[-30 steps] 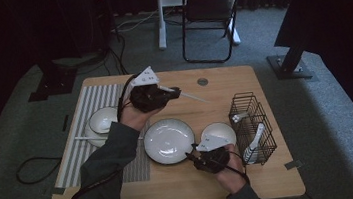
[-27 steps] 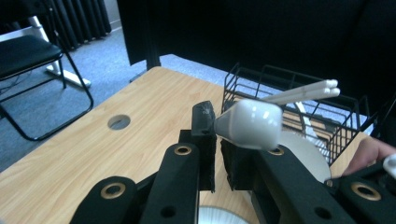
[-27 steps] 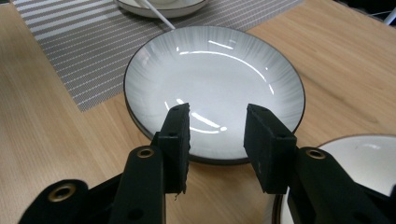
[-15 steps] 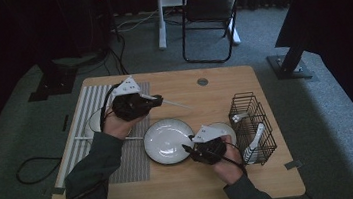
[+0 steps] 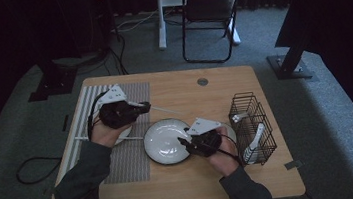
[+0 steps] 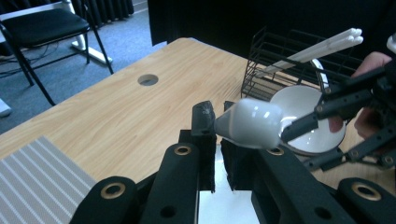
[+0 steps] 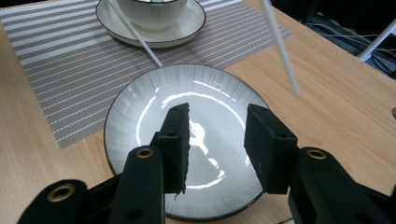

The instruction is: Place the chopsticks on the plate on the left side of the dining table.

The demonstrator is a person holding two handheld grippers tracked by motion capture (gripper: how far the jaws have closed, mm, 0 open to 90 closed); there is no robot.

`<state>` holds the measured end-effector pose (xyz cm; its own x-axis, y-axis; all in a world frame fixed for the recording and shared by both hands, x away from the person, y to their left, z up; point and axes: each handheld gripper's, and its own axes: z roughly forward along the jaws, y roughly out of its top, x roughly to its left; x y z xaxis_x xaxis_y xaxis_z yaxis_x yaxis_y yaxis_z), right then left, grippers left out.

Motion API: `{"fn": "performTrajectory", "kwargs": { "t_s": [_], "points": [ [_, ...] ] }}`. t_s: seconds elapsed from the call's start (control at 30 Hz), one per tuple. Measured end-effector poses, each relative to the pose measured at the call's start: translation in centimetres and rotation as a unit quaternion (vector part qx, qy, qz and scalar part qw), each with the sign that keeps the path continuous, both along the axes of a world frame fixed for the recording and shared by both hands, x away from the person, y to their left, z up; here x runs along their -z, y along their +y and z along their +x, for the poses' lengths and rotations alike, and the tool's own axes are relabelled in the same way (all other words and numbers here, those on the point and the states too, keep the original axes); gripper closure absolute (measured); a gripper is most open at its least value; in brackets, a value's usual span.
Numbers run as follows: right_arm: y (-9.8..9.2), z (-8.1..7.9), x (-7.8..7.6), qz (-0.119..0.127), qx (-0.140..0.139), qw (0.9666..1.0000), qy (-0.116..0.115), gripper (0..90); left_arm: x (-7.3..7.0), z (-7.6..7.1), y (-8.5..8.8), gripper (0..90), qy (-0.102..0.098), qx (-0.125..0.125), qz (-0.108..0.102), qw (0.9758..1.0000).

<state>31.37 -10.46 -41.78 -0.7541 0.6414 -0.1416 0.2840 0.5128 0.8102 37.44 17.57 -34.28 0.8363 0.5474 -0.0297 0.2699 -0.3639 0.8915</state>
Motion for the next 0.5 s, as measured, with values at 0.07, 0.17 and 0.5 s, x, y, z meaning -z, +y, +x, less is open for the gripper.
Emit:
{"fn": "performTrajectory", "kwargs": {
  "t_s": [0.07,0.17,0.5],
  "points": [
    [0.1,0.1,-0.1,0.0,0.0,1.0,-0.001,60.2,0.2,-0.2,0.5,84.1,0.0,-0.003,0.002,1.0],
    [0.5,0.6,-0.5,-0.003,-0.004,1.0,-0.006,60.3,0.4,-0.4,1.1,84.1,0.002,-0.008,0.001,1.0],
    [1.7,1.8,-1.3,-0.005,-0.012,0.9998,-0.012,60.7,1.0,-1.0,2.6,84.1,0.007,-0.02,0.0,0.9998]
  ]
}}
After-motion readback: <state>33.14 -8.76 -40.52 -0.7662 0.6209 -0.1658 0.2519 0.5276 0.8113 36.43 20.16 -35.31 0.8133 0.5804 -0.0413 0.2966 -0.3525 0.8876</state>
